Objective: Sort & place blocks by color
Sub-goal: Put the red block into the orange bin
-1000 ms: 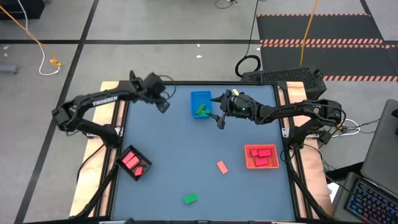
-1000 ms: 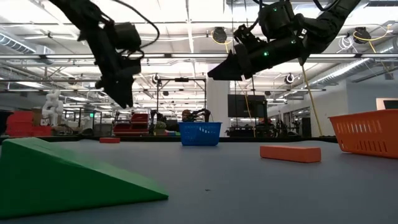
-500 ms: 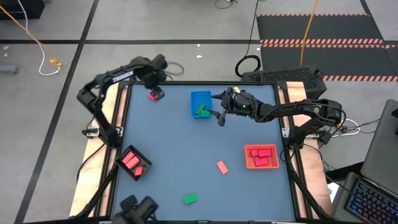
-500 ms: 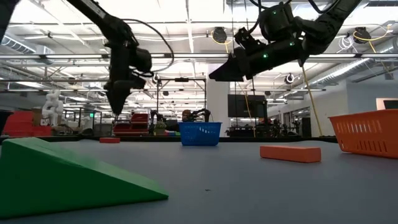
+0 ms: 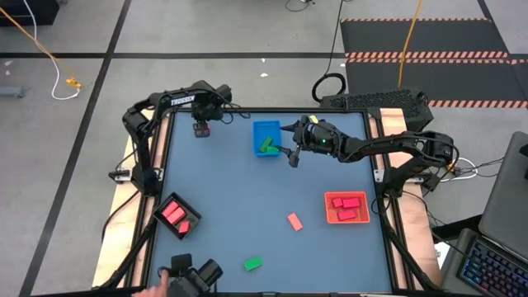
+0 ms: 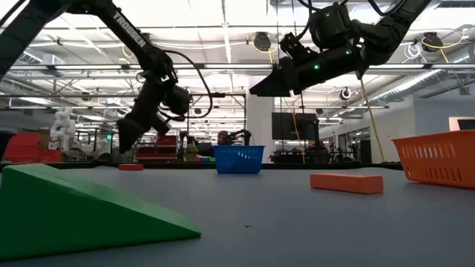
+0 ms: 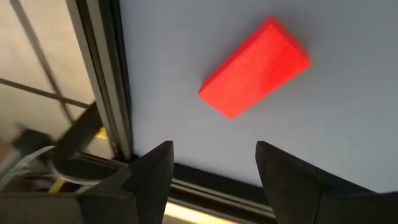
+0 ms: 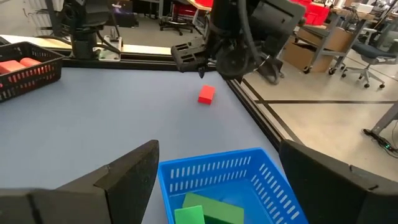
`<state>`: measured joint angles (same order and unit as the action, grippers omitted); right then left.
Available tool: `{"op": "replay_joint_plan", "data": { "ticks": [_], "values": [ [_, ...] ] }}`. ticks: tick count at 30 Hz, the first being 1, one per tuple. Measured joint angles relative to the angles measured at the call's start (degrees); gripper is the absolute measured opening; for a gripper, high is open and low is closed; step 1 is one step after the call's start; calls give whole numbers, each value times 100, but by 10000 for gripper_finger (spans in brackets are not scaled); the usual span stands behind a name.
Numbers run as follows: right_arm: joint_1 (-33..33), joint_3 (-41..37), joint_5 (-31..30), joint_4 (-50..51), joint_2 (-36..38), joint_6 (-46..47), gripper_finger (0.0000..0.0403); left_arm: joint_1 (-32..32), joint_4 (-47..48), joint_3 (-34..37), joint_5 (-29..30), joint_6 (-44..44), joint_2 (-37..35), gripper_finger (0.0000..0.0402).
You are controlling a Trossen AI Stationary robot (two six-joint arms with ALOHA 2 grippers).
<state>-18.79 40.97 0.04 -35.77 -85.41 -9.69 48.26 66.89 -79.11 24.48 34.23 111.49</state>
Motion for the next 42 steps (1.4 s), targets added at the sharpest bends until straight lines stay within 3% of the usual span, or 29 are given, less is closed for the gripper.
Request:
{"op": "replay_joint_plan", "data": {
  "ticks": [15, 24, 30, 42],
  "values": [
    [0, 0, 0, 1, 0, -17, 325, -557, -202, 28, 143, 2077, 158, 230],
    [0, 0, 2, 46, 0, -4, 325, -547, -148, 176, 157, 2385, 180, 230],
    [0, 0, 2, 46, 0, -2, 325, -560, -772, 619, 584, 2535, 180, 230],
    [0, 0, 2, 46, 0, -11, 325, -558, -1213, 978, 542, 3017, 180, 230]
  ]
}}
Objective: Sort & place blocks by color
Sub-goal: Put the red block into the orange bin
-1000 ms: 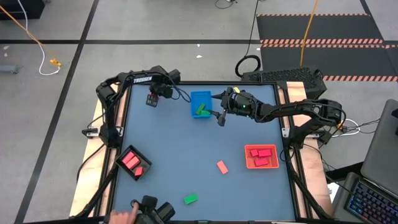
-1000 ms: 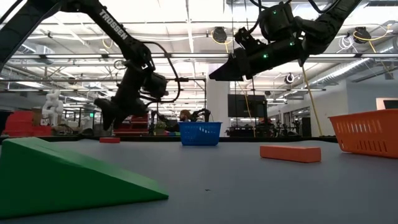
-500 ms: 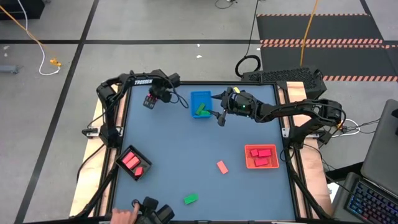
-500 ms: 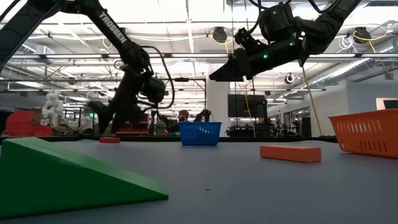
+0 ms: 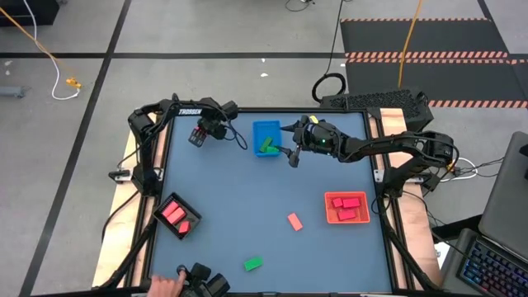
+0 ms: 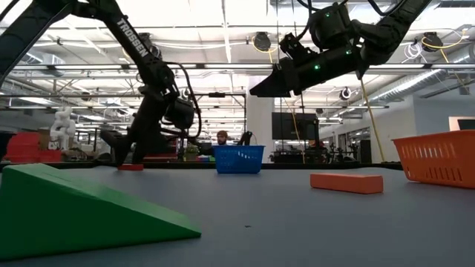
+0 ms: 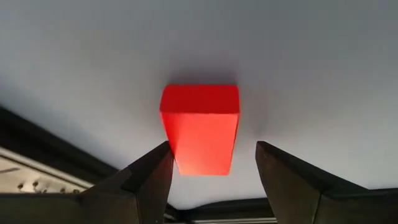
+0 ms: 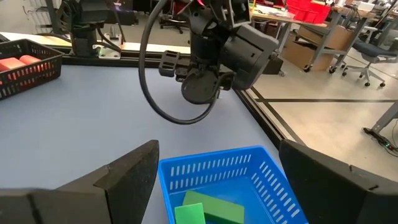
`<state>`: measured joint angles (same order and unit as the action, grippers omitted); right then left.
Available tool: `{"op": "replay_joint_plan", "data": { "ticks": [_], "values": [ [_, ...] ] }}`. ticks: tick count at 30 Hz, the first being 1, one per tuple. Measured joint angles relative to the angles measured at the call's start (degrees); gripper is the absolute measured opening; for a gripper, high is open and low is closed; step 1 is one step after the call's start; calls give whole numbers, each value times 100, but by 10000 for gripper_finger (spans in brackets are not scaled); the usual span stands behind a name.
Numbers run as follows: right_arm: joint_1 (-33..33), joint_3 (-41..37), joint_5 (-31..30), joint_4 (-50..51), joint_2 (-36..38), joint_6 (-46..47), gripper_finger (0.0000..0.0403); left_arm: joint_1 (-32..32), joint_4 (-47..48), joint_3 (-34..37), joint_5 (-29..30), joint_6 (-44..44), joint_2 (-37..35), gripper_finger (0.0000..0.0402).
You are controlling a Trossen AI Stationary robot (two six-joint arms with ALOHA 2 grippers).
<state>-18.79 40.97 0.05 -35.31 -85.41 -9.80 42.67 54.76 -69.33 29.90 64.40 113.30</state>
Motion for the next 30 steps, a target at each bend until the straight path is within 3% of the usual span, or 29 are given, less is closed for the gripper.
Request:
{"op": "replay_joint_plan", "data": {
  "ticks": [6, 13, 20, 26, 30],
  "values": [
    [0, 0, 0, 0, 0, -8, 325, -39, -267, 185, -47, 218, -13, 218],
    [0, 0, -1, -2, 0, -129, 325, -244, -296, 222, 279, 90, -11, 128],
    [-38, 0, 0, -2, 0, -181, 325, -490, 5, 215, 1017, -744, -151, 128],
    [-66, 0, -2, -2, 0, -184, 325, -818, 177, 214, 861, -1513, -739, 128],
    [-66, 0, 0, -4, 0, -132, 325, -1062, -19, 214, -34, -2518, -1359, 128]
  ]
}}
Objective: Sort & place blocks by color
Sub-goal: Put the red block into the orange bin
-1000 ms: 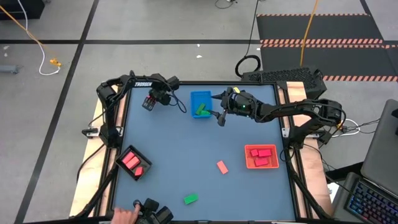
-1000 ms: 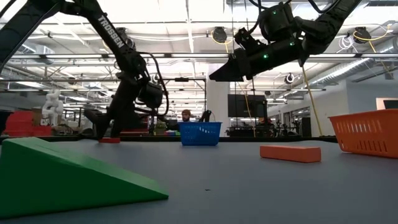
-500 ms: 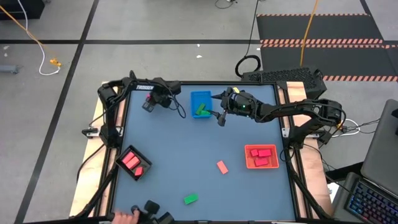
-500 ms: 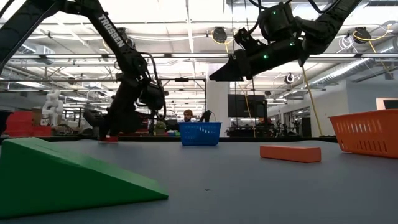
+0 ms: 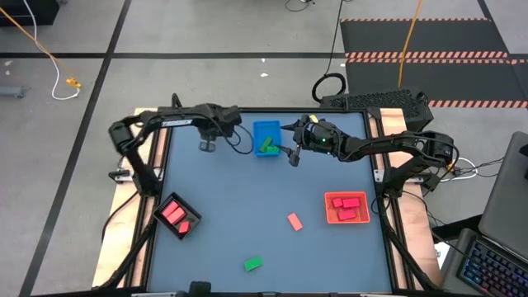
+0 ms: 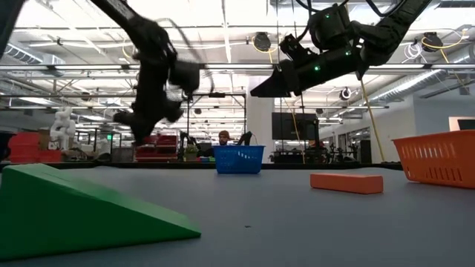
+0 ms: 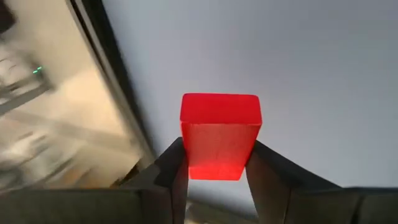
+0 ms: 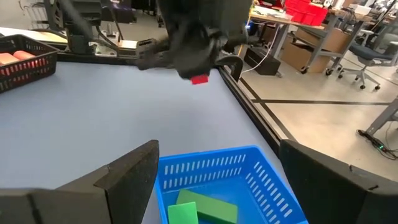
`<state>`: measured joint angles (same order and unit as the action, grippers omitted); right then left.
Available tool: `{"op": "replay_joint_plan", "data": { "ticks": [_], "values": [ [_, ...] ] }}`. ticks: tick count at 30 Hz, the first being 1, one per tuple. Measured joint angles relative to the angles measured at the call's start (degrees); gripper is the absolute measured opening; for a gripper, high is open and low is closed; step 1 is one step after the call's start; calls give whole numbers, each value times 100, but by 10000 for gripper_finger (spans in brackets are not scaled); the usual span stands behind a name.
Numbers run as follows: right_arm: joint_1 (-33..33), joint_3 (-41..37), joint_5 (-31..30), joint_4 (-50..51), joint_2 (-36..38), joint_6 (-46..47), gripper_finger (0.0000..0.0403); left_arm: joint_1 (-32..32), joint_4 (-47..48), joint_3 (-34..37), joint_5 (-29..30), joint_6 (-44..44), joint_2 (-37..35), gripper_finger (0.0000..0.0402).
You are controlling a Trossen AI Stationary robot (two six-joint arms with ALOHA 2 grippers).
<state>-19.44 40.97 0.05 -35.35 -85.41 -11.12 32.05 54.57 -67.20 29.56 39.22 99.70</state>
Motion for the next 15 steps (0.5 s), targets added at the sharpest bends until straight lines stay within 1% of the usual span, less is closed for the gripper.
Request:
{"op": "replay_joint_plan", "data": {
  "ticks": [2, 4, 8, 12, 13, 15],
  "values": [
    [0, 0, -2, 0, 0, 51, 325, -86, -208, 0, -798, -515, -365, 128],
    [0, 0, -2, 0, 0, 118, 325, -186, -439, 0, -1374, -832, -726, 128],
    [0, 0, -1, 1, 0, 144, 325, -428, -878, 0, -2083, -1350, -1414, 128],
    [2, 0, 19, -130, 0, 147, 325, -649, -1463, 0, -3003, -2006, -1885, 128],
    [12, 0, 60, -220, 0, 197, 325, -720, -1692, 0, -3185, -2129, -1941, 128],
    [40, -1, 357, -511, 0, 382, 325, -851, -2248, 73, -3541, -2293, -2032, 128]
  ]
}}
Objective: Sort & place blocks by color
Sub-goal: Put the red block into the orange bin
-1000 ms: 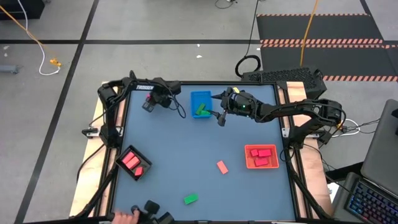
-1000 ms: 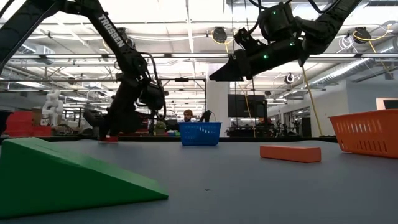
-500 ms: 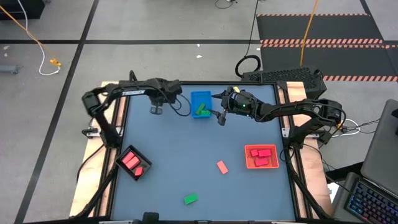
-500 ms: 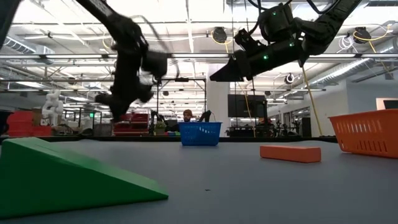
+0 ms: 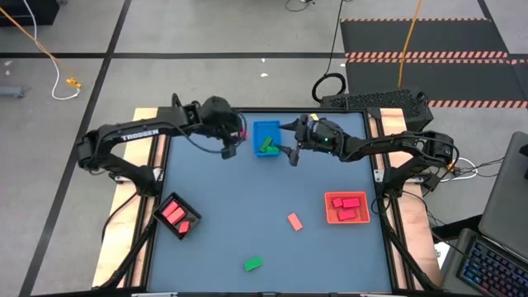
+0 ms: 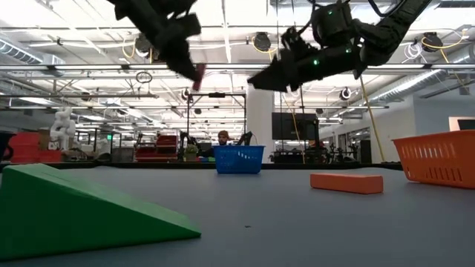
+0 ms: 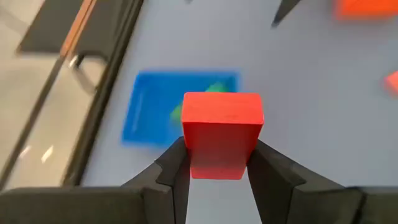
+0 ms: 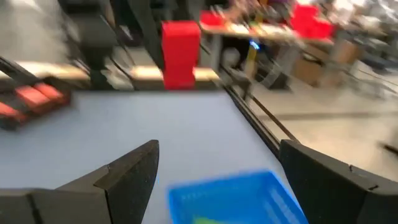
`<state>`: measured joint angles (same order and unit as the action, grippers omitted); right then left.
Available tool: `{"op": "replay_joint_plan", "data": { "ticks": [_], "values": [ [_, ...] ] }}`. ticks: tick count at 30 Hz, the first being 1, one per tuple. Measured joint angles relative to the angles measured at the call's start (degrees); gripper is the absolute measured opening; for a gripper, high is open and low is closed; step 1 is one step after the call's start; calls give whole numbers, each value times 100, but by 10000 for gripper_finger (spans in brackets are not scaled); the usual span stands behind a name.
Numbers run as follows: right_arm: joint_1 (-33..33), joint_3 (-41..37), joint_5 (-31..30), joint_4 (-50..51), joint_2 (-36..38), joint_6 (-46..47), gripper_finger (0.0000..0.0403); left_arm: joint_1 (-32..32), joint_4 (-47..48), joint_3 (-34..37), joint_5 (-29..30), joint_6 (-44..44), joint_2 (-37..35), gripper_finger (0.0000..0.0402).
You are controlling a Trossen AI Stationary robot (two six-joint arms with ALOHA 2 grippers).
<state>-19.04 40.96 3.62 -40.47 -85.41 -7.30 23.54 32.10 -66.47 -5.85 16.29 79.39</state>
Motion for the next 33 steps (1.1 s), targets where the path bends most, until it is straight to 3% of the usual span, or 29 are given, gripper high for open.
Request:
{"op": "replay_joint_plan", "data": {
  "ticks": [5, 10, 19, 33],
  "values": [
    [223, -1, 729, -814, 0, 393, 325, -305, -1701, 489, -579, -281, -6, 128],
    [413, -1, 709, -844, 0, 150, 325, -457, -2925, 1187, -613, -548, -3, 128],
    [406, -1, 675, -1043, -9, 362, 325, -563, -3782, 1736, -254, -960, 7, 128],
    [527, 49, 712, -1453, -160, 828, 325, -1262, -5024, 1773, -24, -1247, 468, 135]
  ]
}}
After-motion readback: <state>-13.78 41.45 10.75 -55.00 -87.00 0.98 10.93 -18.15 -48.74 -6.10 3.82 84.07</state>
